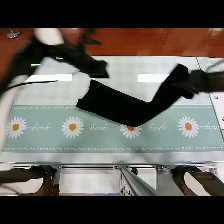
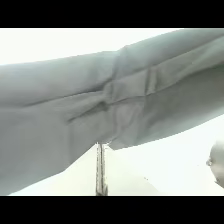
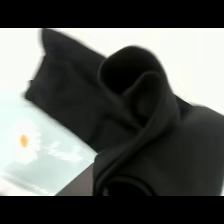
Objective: Fold the shirts.
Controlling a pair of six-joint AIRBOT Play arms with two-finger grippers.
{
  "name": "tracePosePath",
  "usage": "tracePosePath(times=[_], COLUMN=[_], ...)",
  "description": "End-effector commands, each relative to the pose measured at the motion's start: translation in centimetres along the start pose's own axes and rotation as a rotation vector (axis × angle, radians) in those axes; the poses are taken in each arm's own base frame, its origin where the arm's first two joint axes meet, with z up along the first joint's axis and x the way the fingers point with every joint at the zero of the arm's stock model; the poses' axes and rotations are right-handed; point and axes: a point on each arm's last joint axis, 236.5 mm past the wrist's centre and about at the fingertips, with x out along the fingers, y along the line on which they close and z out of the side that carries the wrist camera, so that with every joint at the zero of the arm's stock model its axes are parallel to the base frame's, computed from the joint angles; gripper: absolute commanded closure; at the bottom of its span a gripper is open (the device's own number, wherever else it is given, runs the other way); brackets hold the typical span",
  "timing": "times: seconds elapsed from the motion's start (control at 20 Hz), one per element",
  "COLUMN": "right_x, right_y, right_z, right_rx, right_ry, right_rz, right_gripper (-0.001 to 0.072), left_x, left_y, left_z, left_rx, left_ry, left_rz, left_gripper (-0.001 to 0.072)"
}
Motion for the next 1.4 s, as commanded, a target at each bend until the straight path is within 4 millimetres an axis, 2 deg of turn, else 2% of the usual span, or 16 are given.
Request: tracePosePath(times=[0.0, 0.15, 0.25, 0.4, 0.5, 0.6, 0.75, 0.8, 0.85, 0.9, 1.0, 1.1, 1.15, 1.2, 1.25, 1.35], right_x=[5.8, 13.3, 18.3, 24.9, 28.3, 30.9, 32.9, 33.2, 33.4, 33.2, 31.6, 28.1, 25.3, 22.1, 18.6, 12.3], right_y=[5.0, 9.3, 11.7, 13.6, 14.2, 14.6, 15.5, 15.6, 15.7, 15.9, 15.2, 12.8, 11.0, 9.1, 6.2, -1.0], right_z=[1.6, 1.6, 0.7, -1.7, -3.2, -4.0, -4.0, -4.1, -4.3, -4.7, -4.0, -0.6, 1.5, 3.1, 4.5, 5.7], right_rx=[-0.102, -0.176, -0.21, -0.221, -0.222, -0.215, -0.159, -0.149, -0.14, -0.151, -0.193, -0.17, -0.152, -0.142, -0.145, -0.145], right_ry=[0.108, 0.21, 0.281, 0.382, 0.43, 0.452, 0.452, 0.455, 0.462, 0.479, 0.493, 0.467, 0.454, 0.447, 0.439, 0.4], right_rz=[0.104, 0.145, 0.17, 0.183, 0.184, 0.187, 0.223, 0.235, 0.243, 0.259, 0.276, 0.252, 0.239, 0.215, 0.146, -0.099], right_gripper=[0.0681, 0.0681, 0.0681, 0.0681, 0.0681, 0.0681, 0.0681, 0.0658, 0.0386, 0.0069, 0.0085, 0.0085, 0.0085, 0.0085, 0.0085, 0.0085], left_x=[-8.3, -10.1, -9.7, -8.2, -7.2, -6.7, -6.2, -6.0, -5.8, -5.5, -4.7, -3.5, -2.9, -2.4, -1.9, -1.0], left_y=[1.6, 2.9, 3.6, 4.0, 4.5, 5.2, 6.2, 6.7, 7.1, 7.6, 8.8, 9.7, 10.2, 10.6, 11.0, 11.7], left_z=[-2.6, -8.0, -11.3, -15.0, -15.8, -15.3, -14.5, -14.2, -14.0, -13.8, -13.7, -14.1, -14.4, -14.7, -14.9, -15.3], left_rx=[-0.014, -0.078, -0.115, -0.175, -0.215, -0.24, -0.261, -0.269, -0.276, -0.286, -0.311, -0.323, -0.323, -0.336, -0.348, -0.371], left_ry=[-0.191, -0.267, -0.273, -0.236, -0.227, -0.257, -0.282, -0.289, -0.293, -0.294, -0.285, -0.244, -0.222, -0.206, -0.192, -0.161], left_rz=[0.103, 0.155, 0.171, 0.163, 0.155, 0.152, 0.163, 0.169, 0.174, 0.18, 0.191, 0.195, 0.197, 0.197, 0.199, 0.2], left_gripper=[0.0688, 0.0688, 0.0688, 0.0688, 0.0688, 0.0688, 0.0688, 0.0688, 0.0688, 0.0688, 0.0688, 0.0688, 0.0688, 0.0688, 0.0688, 0.0688])
